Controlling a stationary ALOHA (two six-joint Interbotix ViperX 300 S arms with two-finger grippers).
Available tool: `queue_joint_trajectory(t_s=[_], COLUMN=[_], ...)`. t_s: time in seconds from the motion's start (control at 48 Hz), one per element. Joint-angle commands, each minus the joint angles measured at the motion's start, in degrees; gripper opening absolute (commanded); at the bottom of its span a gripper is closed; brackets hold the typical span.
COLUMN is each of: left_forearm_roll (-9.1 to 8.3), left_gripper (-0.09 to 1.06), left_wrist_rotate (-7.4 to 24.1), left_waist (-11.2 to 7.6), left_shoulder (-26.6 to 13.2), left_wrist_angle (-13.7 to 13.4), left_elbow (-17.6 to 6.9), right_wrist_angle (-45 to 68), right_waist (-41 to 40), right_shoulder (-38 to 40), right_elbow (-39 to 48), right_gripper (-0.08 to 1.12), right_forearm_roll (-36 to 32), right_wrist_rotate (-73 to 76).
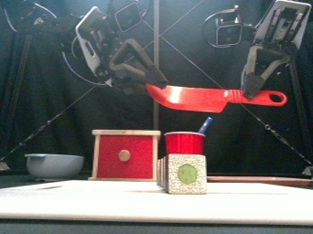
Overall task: Place sushi on board then cut the sushi with the knife then place the pieces on the plate
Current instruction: Cut the sushi into 4 pieces
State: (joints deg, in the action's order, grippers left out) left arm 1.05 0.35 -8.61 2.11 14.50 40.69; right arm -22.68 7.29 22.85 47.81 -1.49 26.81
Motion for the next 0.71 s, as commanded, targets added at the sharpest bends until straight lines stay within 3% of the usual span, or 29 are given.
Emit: queue_joint_trajectory(t_s=[0.021,0.521,0.708], left_forearm_roll=[-0.88,-1.32,-1.32], left_gripper=[0.70,0.70,0.70], left_wrist_rotate=[0.09,0.00,0.00], left_waist=[0.35,2.81,3.16], left_shoulder=[2.20,4.92,4.75], left_wrist_angle=[1.93,9.05,9.84], left_elbow=[-0.44,3.43,3.78], right_wrist_angle=[0.18,-0.62,-2.81], right_waist=[-0.35,-0.62,-0.62], right_shoulder=[2.72,12.48,14.85], right_elbow=[1.05,9.93,11.25], right_gripper=[0.49,0.49,0.49], right_forearm_roll=[1.23,7.29,9.23], right_wrist_rotate=[0.09,0.18,0.09])
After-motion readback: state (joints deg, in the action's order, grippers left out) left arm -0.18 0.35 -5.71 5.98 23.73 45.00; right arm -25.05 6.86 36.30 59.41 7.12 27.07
